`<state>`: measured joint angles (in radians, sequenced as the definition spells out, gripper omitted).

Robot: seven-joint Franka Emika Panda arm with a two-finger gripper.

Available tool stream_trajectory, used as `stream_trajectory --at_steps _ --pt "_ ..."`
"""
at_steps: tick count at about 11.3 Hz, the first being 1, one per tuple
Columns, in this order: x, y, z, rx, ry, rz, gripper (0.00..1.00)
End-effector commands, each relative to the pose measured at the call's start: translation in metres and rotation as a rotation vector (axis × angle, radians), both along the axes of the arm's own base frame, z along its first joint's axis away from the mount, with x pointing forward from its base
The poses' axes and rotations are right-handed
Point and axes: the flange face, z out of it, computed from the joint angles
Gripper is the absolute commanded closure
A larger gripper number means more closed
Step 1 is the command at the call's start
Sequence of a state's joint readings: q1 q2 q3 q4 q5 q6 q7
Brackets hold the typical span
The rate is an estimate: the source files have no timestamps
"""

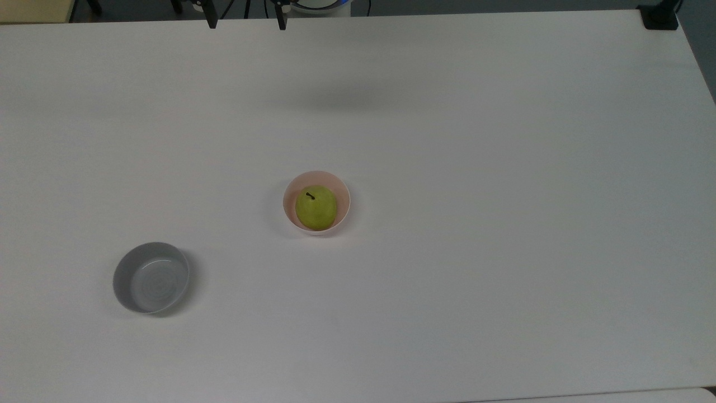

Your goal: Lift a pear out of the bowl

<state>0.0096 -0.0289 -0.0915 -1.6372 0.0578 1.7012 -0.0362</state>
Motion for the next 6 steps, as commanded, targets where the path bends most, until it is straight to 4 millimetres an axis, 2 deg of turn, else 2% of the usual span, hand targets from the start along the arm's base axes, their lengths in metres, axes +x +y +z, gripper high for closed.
stream_trajectory --at_steps 1,3,6 --pt "-0.008 0.002 0.002 0.018 0.001 0.022 0.00" --pt "-0.007 0.000 -0.002 0.014 0.008 0.073 0.00" --pt "0.002 -0.001 -0.019 -0.010 0.020 0.293 0.00"
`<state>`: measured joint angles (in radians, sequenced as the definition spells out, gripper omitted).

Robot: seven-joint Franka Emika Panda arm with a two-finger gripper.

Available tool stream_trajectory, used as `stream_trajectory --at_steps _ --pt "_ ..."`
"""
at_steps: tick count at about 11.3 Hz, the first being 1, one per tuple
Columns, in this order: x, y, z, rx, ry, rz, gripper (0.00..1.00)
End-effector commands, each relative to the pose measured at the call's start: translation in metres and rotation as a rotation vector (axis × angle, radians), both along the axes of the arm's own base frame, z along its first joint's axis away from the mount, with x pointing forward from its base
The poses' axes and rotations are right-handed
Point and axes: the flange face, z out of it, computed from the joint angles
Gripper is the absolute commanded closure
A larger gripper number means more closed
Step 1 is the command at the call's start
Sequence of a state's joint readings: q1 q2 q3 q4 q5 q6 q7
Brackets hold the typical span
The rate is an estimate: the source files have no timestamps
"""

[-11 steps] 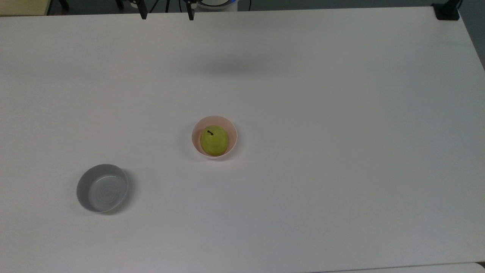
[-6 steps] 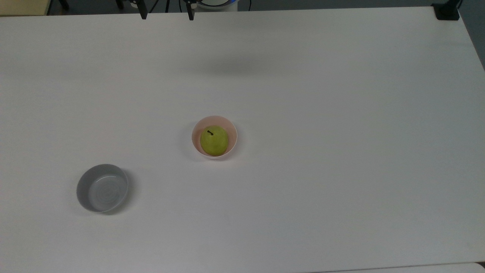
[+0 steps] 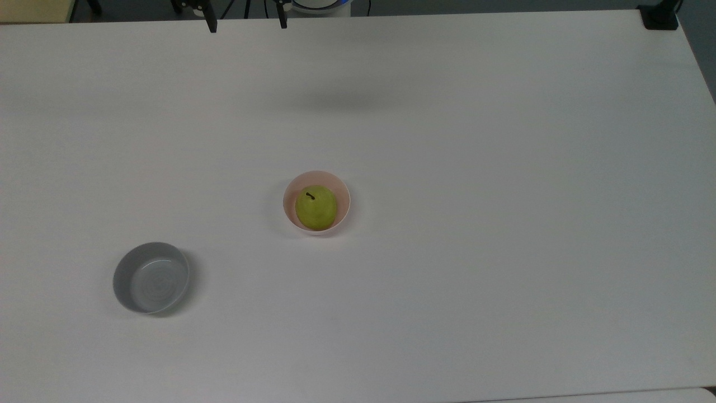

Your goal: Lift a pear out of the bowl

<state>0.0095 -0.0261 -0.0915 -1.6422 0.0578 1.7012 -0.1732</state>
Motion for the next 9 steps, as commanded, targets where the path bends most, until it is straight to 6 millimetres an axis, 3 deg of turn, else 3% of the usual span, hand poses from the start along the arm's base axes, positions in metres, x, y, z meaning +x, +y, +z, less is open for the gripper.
stream_trajectory --at_steps 1,5,9 --pt "0.006 0.000 -0.020 -0.008 0.026 0.217 0.00" --pt "0.034 0.003 -0.048 -0.024 0.004 0.264 0.00" --pt "0.071 0.036 -0.104 -0.017 -0.009 0.194 0.00"
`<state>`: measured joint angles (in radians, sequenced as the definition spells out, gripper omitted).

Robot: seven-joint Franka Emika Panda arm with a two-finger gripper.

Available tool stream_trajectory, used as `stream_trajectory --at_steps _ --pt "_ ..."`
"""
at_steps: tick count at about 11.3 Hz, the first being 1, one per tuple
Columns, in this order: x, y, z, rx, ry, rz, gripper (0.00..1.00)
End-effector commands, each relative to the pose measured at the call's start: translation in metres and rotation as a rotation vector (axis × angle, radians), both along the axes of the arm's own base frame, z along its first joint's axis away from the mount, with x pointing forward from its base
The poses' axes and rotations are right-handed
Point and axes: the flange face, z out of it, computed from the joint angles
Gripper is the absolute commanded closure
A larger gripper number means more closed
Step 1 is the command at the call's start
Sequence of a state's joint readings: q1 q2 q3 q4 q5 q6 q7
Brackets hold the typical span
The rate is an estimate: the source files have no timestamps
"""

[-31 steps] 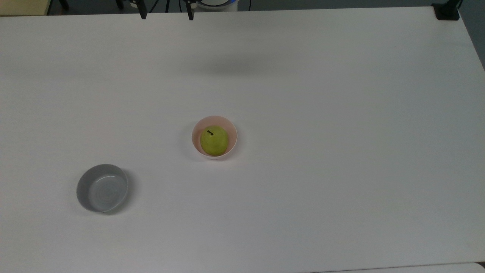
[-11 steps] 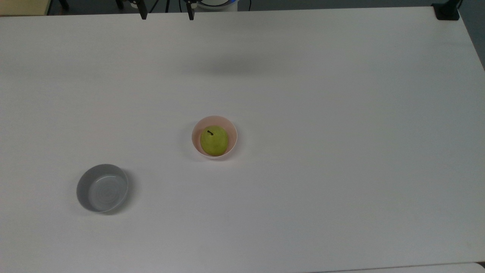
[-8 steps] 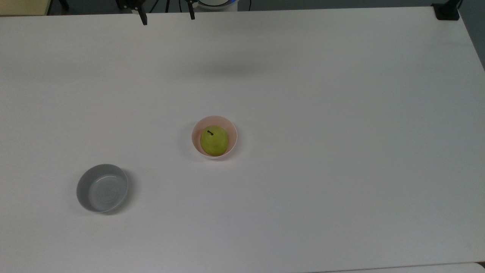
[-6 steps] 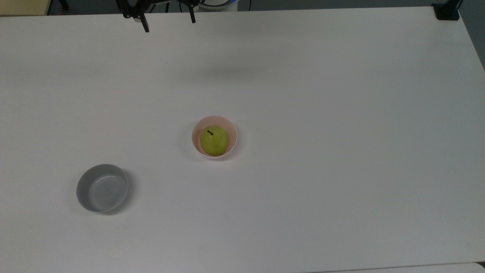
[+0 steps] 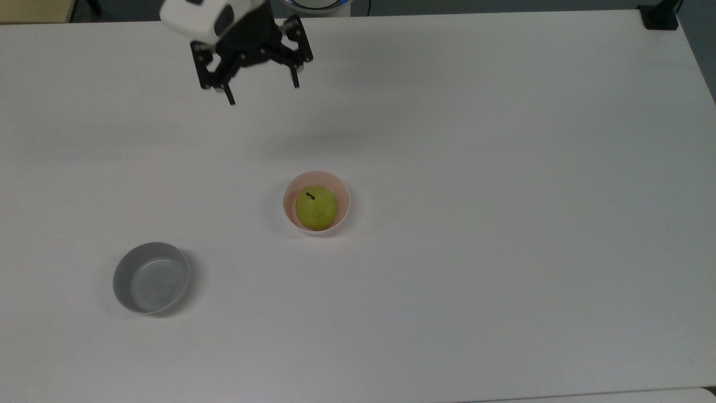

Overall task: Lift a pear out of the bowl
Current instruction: 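Move the open gripper over the pear in the pink bowl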

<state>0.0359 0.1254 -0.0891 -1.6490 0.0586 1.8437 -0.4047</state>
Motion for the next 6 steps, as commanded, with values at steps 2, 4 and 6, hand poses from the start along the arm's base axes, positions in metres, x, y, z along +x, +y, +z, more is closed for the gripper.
stream_trajectory --at_steps 2,4,6 --pt "0.037 0.045 -0.064 0.007 -0.012 -0.126 0.00" --pt "0.045 0.059 -0.090 -0.003 -0.014 -0.119 0.00" --pt "0.055 0.067 -0.119 -0.017 -0.021 -0.105 0.00"
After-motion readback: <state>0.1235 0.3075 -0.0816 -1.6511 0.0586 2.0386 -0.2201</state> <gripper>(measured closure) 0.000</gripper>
